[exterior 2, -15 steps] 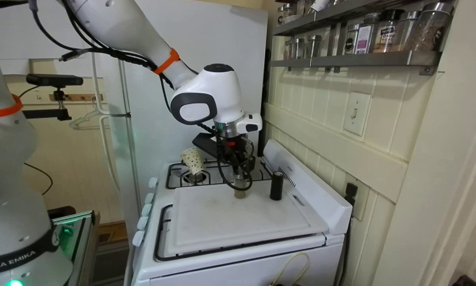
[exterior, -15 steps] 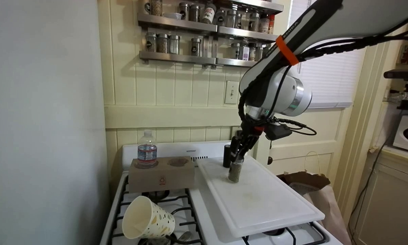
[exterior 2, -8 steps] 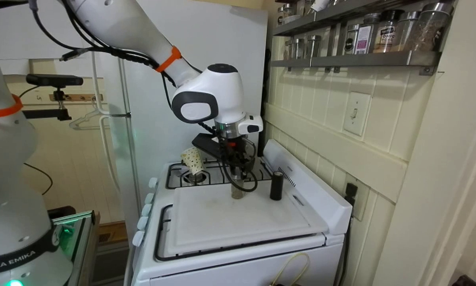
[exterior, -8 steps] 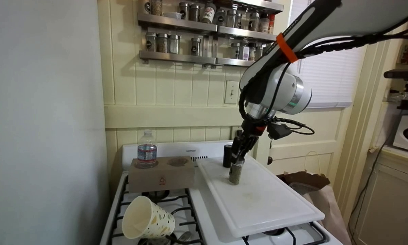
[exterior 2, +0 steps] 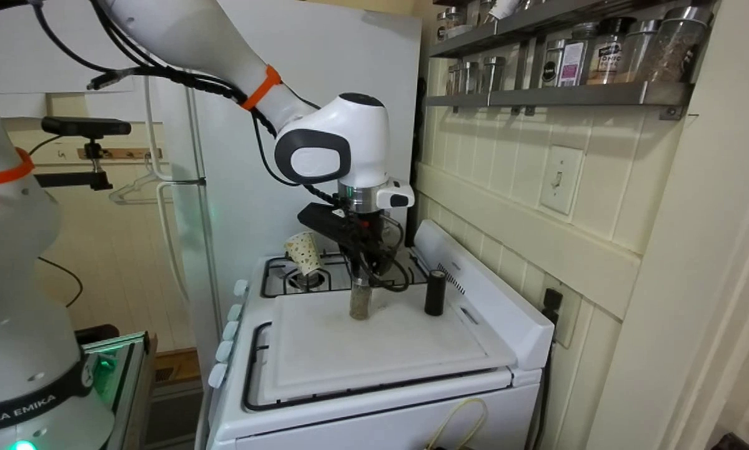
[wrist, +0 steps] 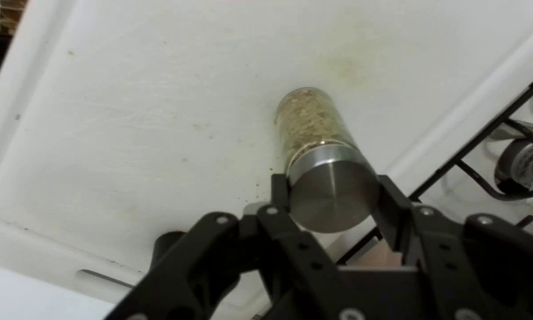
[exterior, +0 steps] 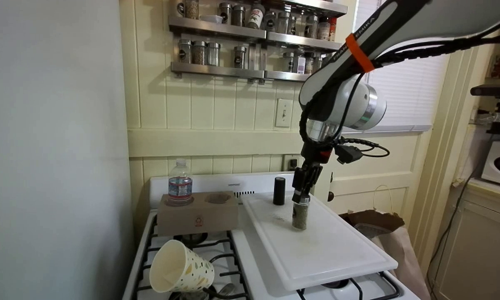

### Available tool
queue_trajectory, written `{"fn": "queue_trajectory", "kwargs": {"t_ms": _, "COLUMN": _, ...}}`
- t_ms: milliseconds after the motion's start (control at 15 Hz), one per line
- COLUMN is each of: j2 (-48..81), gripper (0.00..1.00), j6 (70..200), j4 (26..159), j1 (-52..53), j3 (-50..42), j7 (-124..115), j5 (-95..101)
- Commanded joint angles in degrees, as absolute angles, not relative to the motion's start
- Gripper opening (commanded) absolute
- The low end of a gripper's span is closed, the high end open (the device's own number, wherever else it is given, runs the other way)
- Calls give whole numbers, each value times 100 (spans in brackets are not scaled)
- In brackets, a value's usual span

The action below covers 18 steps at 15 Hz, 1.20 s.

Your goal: Uncover the silver lid of the salt cellar

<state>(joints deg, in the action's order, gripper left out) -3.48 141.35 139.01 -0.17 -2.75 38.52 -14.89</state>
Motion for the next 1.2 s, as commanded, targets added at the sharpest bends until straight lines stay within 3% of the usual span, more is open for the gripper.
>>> {"fn": "queue_trajectory", "kwargs": {"t_ms": 0, "j2": -472, "gripper": 25, "j6": 14141, "j4": 13992, "j1": -146, "j3": -290, "j7": 3044, "j5": -513}}
{"fn": "queue_trajectory", "kwargs": {"t_ms": 667, "j2": -402, "gripper": 25, "j6": 14843, "j4": 14074, "j1": -110, "j3": -340, "j7": 2607, "j5": -837}}
{"fn": "queue_trajectory", "kwargs": {"t_ms": 733, "j2": -356, "gripper": 50, "j6": 14742, "j4": 13970, "j1": -131, "j3": -345, "j7": 2645, "j5": -669}}
{"fn": "queue_trajectory", "kwargs": {"t_ms": 933, "j2": -352, "gripper": 50, "j6": 14741, "j4": 13980, "j1": -129, "j3": -344, "j7": 2643, "j5": -727}}
{"fn": "queue_trajectory", "kwargs": {"t_ms": 1000, "j2": -351, "gripper": 25, "j6": 14741, "j4": 13980, "j1": -129, "j3": -344, "j7": 2643, "j5": -729}}
{"fn": "queue_trajectory", "kwargs": {"t_ms": 1133, "j2": -291, "gripper": 25, "j6": 14809, "j4": 13974, "j1": -136, "j3": -331, "j7": 2569, "j5": -613}}
